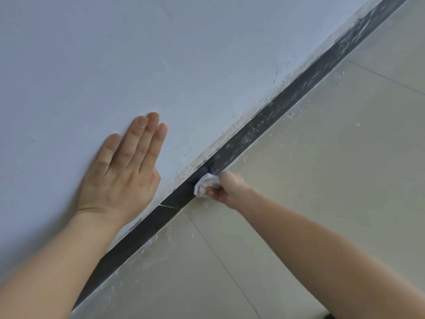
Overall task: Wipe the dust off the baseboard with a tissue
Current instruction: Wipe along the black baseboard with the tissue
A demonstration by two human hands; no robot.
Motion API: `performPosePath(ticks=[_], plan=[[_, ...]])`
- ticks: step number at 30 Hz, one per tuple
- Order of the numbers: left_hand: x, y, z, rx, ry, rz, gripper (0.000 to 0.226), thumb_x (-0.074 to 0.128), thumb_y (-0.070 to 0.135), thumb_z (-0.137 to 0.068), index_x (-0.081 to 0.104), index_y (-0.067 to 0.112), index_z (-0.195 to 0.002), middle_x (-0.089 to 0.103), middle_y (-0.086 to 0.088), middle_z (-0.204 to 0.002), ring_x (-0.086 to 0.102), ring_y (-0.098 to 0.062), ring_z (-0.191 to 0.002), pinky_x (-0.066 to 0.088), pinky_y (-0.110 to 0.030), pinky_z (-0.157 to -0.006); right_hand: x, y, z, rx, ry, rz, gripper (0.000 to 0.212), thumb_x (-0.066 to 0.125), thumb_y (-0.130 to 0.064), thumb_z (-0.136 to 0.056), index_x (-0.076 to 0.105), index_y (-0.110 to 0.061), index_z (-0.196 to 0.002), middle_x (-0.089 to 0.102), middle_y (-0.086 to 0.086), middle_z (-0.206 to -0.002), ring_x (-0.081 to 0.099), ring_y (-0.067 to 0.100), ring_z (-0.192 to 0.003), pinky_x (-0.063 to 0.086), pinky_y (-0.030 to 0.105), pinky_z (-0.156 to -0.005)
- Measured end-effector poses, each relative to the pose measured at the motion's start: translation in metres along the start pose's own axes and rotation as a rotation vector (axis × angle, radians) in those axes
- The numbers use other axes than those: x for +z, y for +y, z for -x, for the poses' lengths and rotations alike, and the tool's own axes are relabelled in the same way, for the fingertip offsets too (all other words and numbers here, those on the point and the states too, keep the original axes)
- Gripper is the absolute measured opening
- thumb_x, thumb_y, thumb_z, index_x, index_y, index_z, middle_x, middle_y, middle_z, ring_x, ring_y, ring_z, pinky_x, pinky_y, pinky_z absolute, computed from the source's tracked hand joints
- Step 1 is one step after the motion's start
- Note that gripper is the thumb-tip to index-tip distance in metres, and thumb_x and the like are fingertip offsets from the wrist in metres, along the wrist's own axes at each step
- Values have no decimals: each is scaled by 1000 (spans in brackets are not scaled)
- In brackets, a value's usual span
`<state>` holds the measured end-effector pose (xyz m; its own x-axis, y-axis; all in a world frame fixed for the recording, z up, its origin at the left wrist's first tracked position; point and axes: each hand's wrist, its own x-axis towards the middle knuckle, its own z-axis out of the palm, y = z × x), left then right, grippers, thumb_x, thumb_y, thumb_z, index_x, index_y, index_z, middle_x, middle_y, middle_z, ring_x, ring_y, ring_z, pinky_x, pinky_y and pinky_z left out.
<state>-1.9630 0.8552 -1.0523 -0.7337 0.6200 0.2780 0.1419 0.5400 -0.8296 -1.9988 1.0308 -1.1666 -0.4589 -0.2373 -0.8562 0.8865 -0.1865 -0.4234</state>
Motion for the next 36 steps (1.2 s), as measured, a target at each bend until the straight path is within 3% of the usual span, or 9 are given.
performPosePath(ticks=[6, 10, 13, 16, 19, 23, 29, 33, 36], plan=[[0, 0, 1, 13, -2, -30, 67, 41, 25, -91, 22, 7, -153, 6, -10, -161, 1, -21, -149, -1, -36, -120, -57, -47, -19, -231, 87, -48, 24, 36, 17, -79, 53, 6, -67, 61, 26, -75, 53, 25, -53, 47, 24, -43], [-1, 0, 0, 3, -11, -23, 67, 40, 25, -91, 21, 6, -153, 3, -10, -162, -1, -20, -149, -2, -36, -119, -84, -72, -18, -348, 311, -363, 31, 30, 15, -80, 51, 1, -62, 58, 10, -43, 51, 19, -46, 43, 21, -47], [-1, 0, 0, 5, -3, -19, 69, 41, 25, -90, 22, 6, -153, 4, -9, -162, -1, -20, -149, 0, -36, -119, -72, -57, -3, -295, 344, -366, 30, 35, 4, -83, 59, -4, -67, 56, 10, -56, 47, 16, -44, 43, 22, -47], [0, 0, -1, 5, 8, -19, 70, 43, 25, -89, 23, 6, -153, 6, -9, -161, 2, -20, -149, 3, -36, -119, -38, -20, 17, -156, 193, -179, 35, 44, 3, -84, 63, -8, -58, 52, 9, -57, 46, 16, -48, 43, 25, -50], [-1, 0, -1, 5, 6, -17, 70, 43, 25, -88, 23, 7, -153, 7, -9, -161, 3, -20, -149, 6, -36, -118, 2, 15, 29, 3, -62, -130, 21, 45, -7, -90, 60, -7, -76, 58, 7, -55, 54, 17, -47, 49, 24, -46], [-2, 0, -1, 6, 4, -5, 70, 43, 25, -88, 23, 7, -153, 10, -8, -161, 4, -19, -149, 5, -35, -118, 18, 2, 12, 1, -189, -136, 29, 37, 7, -84, 59, 11, -104, 67, 26, -92, 63, 25, -59, 57, 29, -57], [0, 0, 0, 5, 18, -35, 70, 44, 26, -87, 25, 7, -152, 13, -8, -160, 8, -20, -148, 4, -35, -119, -54, -70, 9, -338, 30, -254, 27, 29, 22, -69, 50, 6, -61, 58, 28, -76, 52, 27, -51, 47, 21, -41], [1, 0, 0, 2, 11, -37, 69, 43, 25, -88, 25, 8, -152, 13, -8, -160, 8, -20, -148, 1, -35, -120, -93, -100, 11, -433, 205, -605, 29, 32, 16, -73, 57, 6, -84, 62, 23, -84, 59, 24, -56, 52, 21, -49], [1, 1, 0, 6, -7, -36, 70, 43, 26, -88, 26, 8, -152, 13, -7, -160, 10, -20, -147, 2, -35, -120, -82, -79, 21, -335, 171, -405, 35, 29, 4, -85, 63, 0, -82, 65, 13, -72, 53, 13, -44, 48, 18, -42]])
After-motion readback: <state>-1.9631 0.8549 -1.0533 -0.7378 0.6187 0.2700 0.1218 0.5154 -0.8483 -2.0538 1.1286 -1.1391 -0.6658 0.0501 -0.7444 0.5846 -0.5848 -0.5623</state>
